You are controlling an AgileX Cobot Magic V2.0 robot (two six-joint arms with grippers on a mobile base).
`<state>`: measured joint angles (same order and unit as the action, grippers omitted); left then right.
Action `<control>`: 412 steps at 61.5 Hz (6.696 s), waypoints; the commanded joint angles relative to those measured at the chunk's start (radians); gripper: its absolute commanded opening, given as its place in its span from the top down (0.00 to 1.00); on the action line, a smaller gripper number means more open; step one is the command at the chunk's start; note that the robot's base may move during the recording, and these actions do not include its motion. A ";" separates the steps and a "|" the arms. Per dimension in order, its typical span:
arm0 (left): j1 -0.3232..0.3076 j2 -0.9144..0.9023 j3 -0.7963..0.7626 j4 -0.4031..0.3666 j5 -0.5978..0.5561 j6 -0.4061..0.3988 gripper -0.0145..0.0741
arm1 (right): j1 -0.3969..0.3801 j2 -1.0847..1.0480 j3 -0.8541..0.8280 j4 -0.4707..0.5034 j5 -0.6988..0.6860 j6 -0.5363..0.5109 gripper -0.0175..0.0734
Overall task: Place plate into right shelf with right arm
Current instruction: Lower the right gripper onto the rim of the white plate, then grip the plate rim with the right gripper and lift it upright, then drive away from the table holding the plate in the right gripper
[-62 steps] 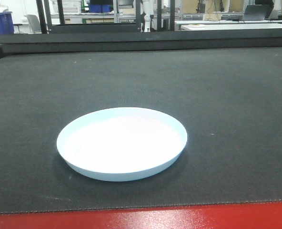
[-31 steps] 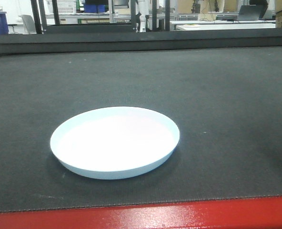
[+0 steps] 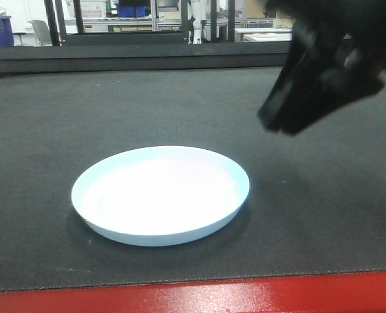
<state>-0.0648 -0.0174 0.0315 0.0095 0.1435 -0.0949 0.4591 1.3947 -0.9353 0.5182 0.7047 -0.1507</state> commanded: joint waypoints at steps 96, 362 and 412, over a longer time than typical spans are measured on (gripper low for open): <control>-0.007 -0.004 0.010 -0.002 -0.084 -0.006 0.89 | 0.000 0.335 -0.181 0.071 -0.072 -0.015 0.62; -0.007 -0.004 0.010 -0.002 -0.084 -0.006 0.89 | -0.072 -1.225 0.497 -0.198 -0.630 -0.014 0.73; -0.007 -0.004 0.010 -0.002 -0.084 -0.006 0.89 | -0.072 -1.223 0.497 -0.198 -0.631 -0.014 0.73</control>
<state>-0.0648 -0.0174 0.0315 0.0095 0.1435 -0.0949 0.3890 0.1540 -0.4078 0.3157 0.1665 -0.1599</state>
